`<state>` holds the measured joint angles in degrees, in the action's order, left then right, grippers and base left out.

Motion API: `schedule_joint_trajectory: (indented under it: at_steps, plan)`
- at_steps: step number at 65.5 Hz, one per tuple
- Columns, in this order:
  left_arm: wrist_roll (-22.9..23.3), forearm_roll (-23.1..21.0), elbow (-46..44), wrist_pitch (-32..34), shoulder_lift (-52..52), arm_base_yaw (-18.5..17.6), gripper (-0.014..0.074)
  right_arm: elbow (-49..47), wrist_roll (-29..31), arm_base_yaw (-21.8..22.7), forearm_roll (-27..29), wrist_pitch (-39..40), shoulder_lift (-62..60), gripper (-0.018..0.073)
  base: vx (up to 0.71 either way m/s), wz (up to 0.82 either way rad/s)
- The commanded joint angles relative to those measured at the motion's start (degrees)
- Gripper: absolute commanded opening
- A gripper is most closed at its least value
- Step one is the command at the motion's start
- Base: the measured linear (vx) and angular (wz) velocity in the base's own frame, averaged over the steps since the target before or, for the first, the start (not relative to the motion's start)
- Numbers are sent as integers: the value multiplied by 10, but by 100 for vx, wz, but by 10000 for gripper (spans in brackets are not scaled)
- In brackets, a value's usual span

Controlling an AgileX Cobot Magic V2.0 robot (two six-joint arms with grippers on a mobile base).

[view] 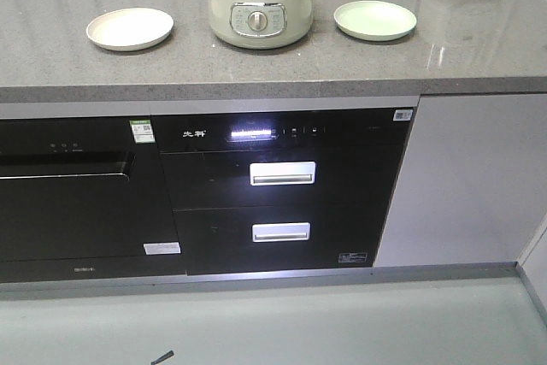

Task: Distribute corn equally
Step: 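Drive the base forward toward the counter with the corn pot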

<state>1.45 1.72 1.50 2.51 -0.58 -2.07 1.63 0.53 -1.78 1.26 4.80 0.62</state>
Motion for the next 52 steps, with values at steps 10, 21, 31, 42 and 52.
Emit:
schedule_joint_trajectory:
  at_steps: [10, 21, 31, 42, 52]
  plan:
    - [0, -5, 8, 41, -10, 0, -6, 5, 2, 3, -3, 44, 6, -11, 16, 2]
    - [0, -5, 8, 41, -10, 0, -6, 5, 2, 3, -3, 44, 6, -11, 15, 2]
    - [0, -5, 8, 41, -10, 0, -6, 5, 2, 3, -3, 43, 6, -11, 15, 2]
    - [0, -5, 8, 41, -10, 0, -6, 5, 2, 3, -3, 43, 6, -11, 15, 2]
    - [0, -5, 8, 41, -10, 0, -6, 5, 2, 3, -3, 43, 6, -11, 15, 0]
